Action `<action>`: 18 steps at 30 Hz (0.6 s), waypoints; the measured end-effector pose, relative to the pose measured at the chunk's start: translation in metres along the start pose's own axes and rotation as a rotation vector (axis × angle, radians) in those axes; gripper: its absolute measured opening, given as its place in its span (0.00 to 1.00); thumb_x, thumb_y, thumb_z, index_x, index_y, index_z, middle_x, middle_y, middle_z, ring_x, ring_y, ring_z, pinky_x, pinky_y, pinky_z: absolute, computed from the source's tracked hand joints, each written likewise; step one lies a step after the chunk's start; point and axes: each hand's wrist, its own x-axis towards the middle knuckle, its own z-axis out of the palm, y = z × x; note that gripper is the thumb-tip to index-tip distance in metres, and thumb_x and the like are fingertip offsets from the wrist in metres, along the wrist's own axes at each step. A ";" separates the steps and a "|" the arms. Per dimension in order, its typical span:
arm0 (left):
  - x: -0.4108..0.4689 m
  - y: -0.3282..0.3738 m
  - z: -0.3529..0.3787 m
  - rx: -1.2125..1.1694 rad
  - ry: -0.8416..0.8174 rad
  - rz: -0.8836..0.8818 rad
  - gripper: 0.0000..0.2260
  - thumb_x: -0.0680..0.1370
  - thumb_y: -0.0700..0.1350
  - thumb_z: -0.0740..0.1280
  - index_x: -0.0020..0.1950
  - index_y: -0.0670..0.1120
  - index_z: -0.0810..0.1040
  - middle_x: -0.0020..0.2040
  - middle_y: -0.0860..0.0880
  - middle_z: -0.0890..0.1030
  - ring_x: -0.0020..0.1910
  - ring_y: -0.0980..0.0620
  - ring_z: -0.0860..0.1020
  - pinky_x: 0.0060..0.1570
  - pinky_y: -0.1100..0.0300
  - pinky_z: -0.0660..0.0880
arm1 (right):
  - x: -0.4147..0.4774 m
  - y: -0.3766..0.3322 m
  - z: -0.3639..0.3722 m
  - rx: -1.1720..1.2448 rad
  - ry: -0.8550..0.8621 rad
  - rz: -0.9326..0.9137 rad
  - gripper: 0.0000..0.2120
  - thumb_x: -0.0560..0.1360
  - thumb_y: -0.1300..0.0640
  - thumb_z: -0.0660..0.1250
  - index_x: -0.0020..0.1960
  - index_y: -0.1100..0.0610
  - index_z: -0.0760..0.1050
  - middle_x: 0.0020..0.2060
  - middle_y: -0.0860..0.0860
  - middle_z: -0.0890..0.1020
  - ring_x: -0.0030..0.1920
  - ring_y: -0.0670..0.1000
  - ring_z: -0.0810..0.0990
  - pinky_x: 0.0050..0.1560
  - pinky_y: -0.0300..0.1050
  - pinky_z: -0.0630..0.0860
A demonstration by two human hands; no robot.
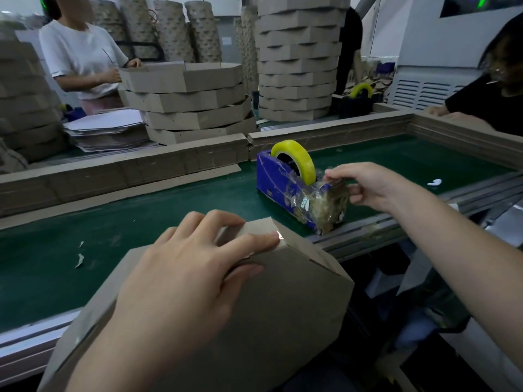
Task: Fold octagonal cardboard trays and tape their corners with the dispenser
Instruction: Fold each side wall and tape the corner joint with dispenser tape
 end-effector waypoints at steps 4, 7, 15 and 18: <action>0.001 0.000 -0.001 0.005 -0.008 0.001 0.16 0.77 0.59 0.55 0.60 0.65 0.77 0.54 0.55 0.79 0.48 0.49 0.79 0.37 0.74 0.53 | -0.006 -0.004 0.004 0.177 0.059 0.093 0.05 0.72 0.59 0.72 0.37 0.57 0.80 0.37 0.51 0.80 0.31 0.44 0.65 0.27 0.34 0.65; 0.002 0.001 0.001 0.018 -0.013 0.007 0.16 0.77 0.59 0.55 0.60 0.66 0.77 0.54 0.55 0.79 0.48 0.49 0.79 0.36 0.74 0.53 | -0.010 -0.006 0.007 0.278 0.094 0.100 0.05 0.72 0.58 0.72 0.39 0.58 0.80 0.39 0.52 0.78 0.33 0.44 0.67 0.34 0.38 0.72; 0.002 -0.001 0.002 0.005 -0.003 -0.005 0.16 0.77 0.59 0.55 0.60 0.66 0.77 0.54 0.56 0.79 0.48 0.49 0.79 0.35 0.68 0.57 | -0.011 0.017 0.009 0.520 0.130 -0.120 0.10 0.73 0.61 0.69 0.33 0.57 0.77 0.32 0.49 0.72 0.28 0.43 0.69 0.35 0.42 0.72; 0.003 -0.001 0.002 0.013 -0.004 -0.004 0.16 0.76 0.59 0.55 0.60 0.66 0.77 0.54 0.56 0.79 0.48 0.50 0.79 0.35 0.70 0.55 | -0.010 0.033 0.010 0.652 0.112 -0.224 0.18 0.74 0.65 0.66 0.26 0.55 0.77 0.29 0.50 0.72 0.27 0.43 0.70 0.35 0.42 0.72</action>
